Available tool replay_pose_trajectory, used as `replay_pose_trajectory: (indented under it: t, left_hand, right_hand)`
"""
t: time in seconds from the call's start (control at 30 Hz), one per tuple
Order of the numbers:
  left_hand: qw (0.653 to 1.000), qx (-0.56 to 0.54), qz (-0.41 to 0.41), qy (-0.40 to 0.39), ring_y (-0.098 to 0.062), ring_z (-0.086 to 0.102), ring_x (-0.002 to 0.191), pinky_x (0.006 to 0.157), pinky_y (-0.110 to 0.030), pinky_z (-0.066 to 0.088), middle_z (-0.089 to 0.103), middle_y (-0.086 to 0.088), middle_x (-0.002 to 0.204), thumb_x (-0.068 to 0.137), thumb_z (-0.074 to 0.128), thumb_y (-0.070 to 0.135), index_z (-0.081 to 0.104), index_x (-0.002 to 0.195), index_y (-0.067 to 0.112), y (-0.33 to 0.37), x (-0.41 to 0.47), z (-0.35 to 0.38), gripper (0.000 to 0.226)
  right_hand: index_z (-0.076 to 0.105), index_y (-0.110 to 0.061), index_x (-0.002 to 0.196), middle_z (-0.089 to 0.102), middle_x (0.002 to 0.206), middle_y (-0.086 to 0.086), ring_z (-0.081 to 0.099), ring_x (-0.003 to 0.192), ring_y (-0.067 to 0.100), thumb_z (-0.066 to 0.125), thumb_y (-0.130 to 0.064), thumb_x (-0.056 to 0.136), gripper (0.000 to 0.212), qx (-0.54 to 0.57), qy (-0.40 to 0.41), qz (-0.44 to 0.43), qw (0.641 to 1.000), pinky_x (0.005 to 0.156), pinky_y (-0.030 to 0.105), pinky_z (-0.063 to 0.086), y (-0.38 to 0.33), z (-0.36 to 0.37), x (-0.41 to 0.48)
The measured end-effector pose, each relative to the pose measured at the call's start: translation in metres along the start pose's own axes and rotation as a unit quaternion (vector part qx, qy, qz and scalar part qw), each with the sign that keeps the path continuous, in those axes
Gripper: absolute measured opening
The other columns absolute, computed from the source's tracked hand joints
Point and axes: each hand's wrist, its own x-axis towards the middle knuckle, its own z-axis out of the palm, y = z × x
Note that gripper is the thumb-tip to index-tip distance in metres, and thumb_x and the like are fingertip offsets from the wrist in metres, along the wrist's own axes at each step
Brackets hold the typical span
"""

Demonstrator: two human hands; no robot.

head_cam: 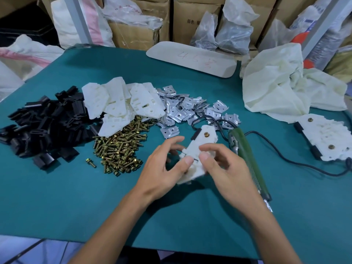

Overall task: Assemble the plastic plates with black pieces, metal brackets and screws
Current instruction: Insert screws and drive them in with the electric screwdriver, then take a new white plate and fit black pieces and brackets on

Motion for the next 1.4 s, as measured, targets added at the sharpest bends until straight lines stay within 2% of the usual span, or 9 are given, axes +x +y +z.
replay_pose_trajectory:
  t: [0.13, 0.27, 0.43, 0.53, 0.73, 0.9, 1.0, 1.13, 1.4]
  left_hand:
    - [1.000, -0.009, 0.002, 0.011, -0.008, 0.061, 0.100, 0.086, -0.032, 0.048, 0.066, 0.022, 0.114, 0.085, 0.053, 0.072, 0.052, 0.131, 0.045, -0.003, 0.002, 0.003, 0.053]
    - [1.000, -0.007, 0.004, 0.010, -0.008, 0.061, 0.098, 0.084, -0.032, 0.048, 0.067, 0.019, 0.112, 0.083, 0.056, 0.069, 0.055, 0.127, 0.044, -0.008, 0.002, 0.006, 0.050]
    - [1.000, -0.005, 0.000, 0.005, -0.007, 0.061, 0.101, 0.085, -0.030, 0.048, 0.067, 0.021, 0.109, 0.080, 0.057, 0.068, 0.059, 0.123, 0.043, -0.006, 0.002, 0.007, 0.050]
    - [1.000, -0.005, -0.004, 0.010, -0.006, 0.061, 0.100, 0.086, -0.030, 0.048, 0.067, 0.021, 0.107, 0.082, 0.060, 0.062, 0.060, 0.122, 0.041, -0.004, 0.002, 0.007, 0.045]
    - [1.000, -0.006, 0.005, 0.011, -0.006, 0.063, 0.101, 0.085, -0.029, 0.046, 0.068, 0.019, 0.106, 0.082, 0.057, 0.064, 0.061, 0.120, 0.040, -0.004, 0.003, 0.007, 0.045]
    - [1.000, -0.005, 0.004, 0.017, -0.010, 0.065, 0.095, 0.081, -0.019, 0.047, 0.070, 0.017, 0.101, 0.083, 0.059, 0.063, 0.062, 0.117, 0.040, -0.005, 0.002, 0.007, 0.042]
    - [0.999, 0.007, 0.001, 0.039, -0.009, 0.064, 0.090, 0.078, -0.019, 0.049, 0.068, 0.021, 0.097, 0.090, 0.066, 0.048, 0.064, 0.114, 0.037, -0.004, 0.004, 0.009, 0.026]
    - [0.994, 0.049, 0.021, 0.096, -0.001, 0.062, 0.089, 0.075, -0.011, 0.043, 0.068, 0.023, 0.095, 0.094, 0.066, 0.034, 0.069, 0.109, 0.033, -0.001, 0.008, 0.005, 0.015]
    - [0.952, 0.270, 0.029, 0.139, -0.017, 0.055, 0.111, 0.099, -0.037, 0.044, 0.067, 0.008, 0.114, 0.095, 0.062, 0.034, 0.065, 0.120, 0.024, 0.007, 0.072, -0.056, 0.027]
  right_hand:
    - [0.064, -0.033, 0.101, 0.064, 0.082, -0.016, 0.055, 0.070, 0.005, 0.078, -0.051, 0.080, 0.031, 0.008, 0.092, 0.007, 0.996, 0.064, 0.019, 0.048, 0.002, -0.038, 0.001]
    - [0.058, -0.040, 0.103, 0.064, 0.102, -0.025, 0.059, 0.069, -0.001, 0.069, -0.041, 0.093, 0.016, -0.119, 0.167, 0.009, 0.979, 0.067, 0.024, 0.051, 0.007, -0.105, 0.014]
    - [0.045, -0.036, 0.116, 0.061, 0.068, 0.009, 0.060, 0.059, 0.027, 0.063, -0.030, 0.098, 0.026, -0.314, 0.203, 0.064, 0.925, 0.059, 0.035, 0.039, 0.042, -0.185, 0.047]
    - [0.043, -0.022, 0.125, 0.053, 0.066, 0.009, 0.053, 0.064, 0.030, 0.063, -0.028, 0.098, 0.034, -0.352, 0.238, 0.115, 0.898, 0.060, 0.039, 0.031, 0.066, -0.214, 0.067]
    - [0.055, -0.007, 0.138, 0.054, 0.130, 0.032, 0.047, 0.119, 0.050, 0.065, -0.022, 0.097, 0.045, -0.503, 0.251, 0.166, 0.810, 0.101, 0.053, 0.034, 0.101, -0.229, 0.079]
    - [0.053, -0.010, 0.145, 0.043, 0.145, 0.030, 0.038, 0.132, 0.048, 0.068, -0.028, 0.095, 0.055, -0.441, 0.264, 0.151, 0.845, 0.111, 0.053, 0.027, 0.077, -0.199, 0.068]
    - [0.059, -0.022, 0.138, 0.052, 0.137, 0.015, 0.047, 0.129, 0.033, 0.065, -0.043, 0.093, 0.050, -0.364, 0.142, 0.103, 0.915, 0.108, 0.042, 0.035, 0.045, -0.160, 0.047]
    - [0.050, -0.043, 0.140, 0.044, 0.128, -0.007, 0.049, 0.116, 0.015, 0.070, -0.055, 0.084, 0.061, -0.318, 0.011, 0.086, 0.944, 0.103, 0.037, 0.039, 0.019, -0.097, 0.000]
    - [0.043, -0.041, 0.146, 0.038, 0.127, -0.009, 0.052, 0.102, 0.018, 0.076, -0.007, 0.076, 0.085, -0.303, 0.010, 0.125, 0.945, 0.082, 0.038, 0.041, 0.041, -0.086, -0.013]
